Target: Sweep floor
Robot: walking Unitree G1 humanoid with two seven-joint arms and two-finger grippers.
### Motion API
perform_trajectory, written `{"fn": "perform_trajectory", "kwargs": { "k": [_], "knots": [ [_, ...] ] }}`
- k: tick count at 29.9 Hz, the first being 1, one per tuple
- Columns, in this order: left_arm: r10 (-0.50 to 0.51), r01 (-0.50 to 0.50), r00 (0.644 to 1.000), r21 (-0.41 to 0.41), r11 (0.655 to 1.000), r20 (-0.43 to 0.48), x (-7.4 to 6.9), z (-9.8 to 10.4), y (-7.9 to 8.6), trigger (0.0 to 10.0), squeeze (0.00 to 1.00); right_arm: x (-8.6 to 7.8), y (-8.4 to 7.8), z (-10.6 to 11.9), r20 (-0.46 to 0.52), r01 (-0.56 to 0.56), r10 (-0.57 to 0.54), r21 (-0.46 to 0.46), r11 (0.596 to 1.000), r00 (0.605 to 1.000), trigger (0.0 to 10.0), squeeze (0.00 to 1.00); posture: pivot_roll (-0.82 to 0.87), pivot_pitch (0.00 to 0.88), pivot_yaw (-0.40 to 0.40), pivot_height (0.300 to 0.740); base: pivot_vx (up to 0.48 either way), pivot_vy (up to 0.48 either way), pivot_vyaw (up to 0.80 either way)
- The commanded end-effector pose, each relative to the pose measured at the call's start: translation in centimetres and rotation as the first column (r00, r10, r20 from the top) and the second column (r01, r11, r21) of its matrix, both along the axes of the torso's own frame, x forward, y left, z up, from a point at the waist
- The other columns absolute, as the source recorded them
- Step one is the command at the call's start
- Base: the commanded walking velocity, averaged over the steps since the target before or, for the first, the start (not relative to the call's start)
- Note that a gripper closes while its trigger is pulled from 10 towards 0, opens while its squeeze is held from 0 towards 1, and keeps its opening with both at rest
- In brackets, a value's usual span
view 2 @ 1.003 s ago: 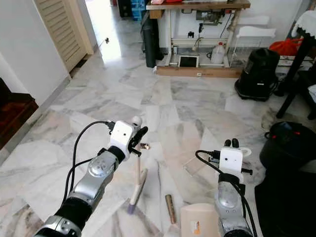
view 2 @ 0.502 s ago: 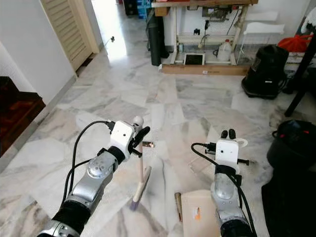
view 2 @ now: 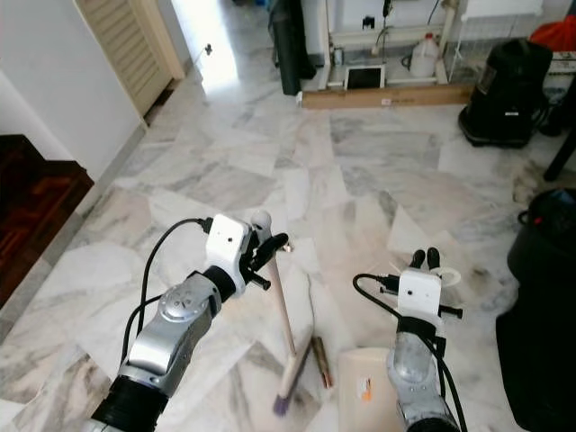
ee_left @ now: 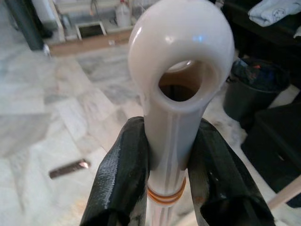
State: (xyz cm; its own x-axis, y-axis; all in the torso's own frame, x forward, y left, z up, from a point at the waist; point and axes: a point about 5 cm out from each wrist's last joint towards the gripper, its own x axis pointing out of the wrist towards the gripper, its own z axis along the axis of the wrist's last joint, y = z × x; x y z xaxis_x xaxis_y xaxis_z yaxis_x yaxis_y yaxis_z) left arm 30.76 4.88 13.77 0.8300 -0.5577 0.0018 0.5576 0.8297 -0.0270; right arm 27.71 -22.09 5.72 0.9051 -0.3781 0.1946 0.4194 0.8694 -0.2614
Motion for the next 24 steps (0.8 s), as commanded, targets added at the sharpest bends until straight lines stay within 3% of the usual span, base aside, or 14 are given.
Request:
{"fn": "perform_trajectory", "kwargs": {
  "k": [1,4,13,20,24],
  "knots": [
    [-0.013,0.013,1.000,-0.014,1.000,-0.020,0.5,0.6,-0.3,10.0,0.00,-0.8,0.8,-1.5,-0.067,-0.013,0.013,0.005,1.000,0.998,10.0,0.00,0.09,0.215,0.191,0.740,0.000,0.000,0.00],
    [-0.032,0.029,0.997,-0.037,0.999,-0.076,0.5,0.4,-1.1,10.0,0.00,-1.0,0.8,-1.4,-0.059,-0.012,0.012,0.005,1.000,0.998,10.0,0.00,0.08,0.226,0.191,0.740,0.000,0.000,0.00],
    [-0.098,0.023,0.961,-0.280,0.960,-0.257,-0.4,1.0,-3.6,10.0,0.00,-1.8,0.9,-1.7,-0.061,0.004,-0.003,0.018,1.000,0.998,10.0,0.00,0.08,0.243,0.204,0.740,0.000,0.000,0.00],
    [-0.093,0.010,0.964,-0.315,0.949,-0.248,-0.1,2.1,-3.4,10.0,0.00,-1.5,1.2,-1.7,-0.066,0.005,-0.003,0.029,1.000,0.998,10.0,0.00,0.09,0.243,0.204,0.740,0.000,0.000,0.00],
    [-0.049,0.018,0.993,-0.280,0.960,-0.104,-0.1,5.3,-1.7,10.0,0.00,-1.4,1.4,-1.6,-0.069,0.002,0.000,0.035,0.999,0.998,10.0,0.00,0.10,0.241,0.202,0.740,0.000,0.000,0.00]
  ]
}}
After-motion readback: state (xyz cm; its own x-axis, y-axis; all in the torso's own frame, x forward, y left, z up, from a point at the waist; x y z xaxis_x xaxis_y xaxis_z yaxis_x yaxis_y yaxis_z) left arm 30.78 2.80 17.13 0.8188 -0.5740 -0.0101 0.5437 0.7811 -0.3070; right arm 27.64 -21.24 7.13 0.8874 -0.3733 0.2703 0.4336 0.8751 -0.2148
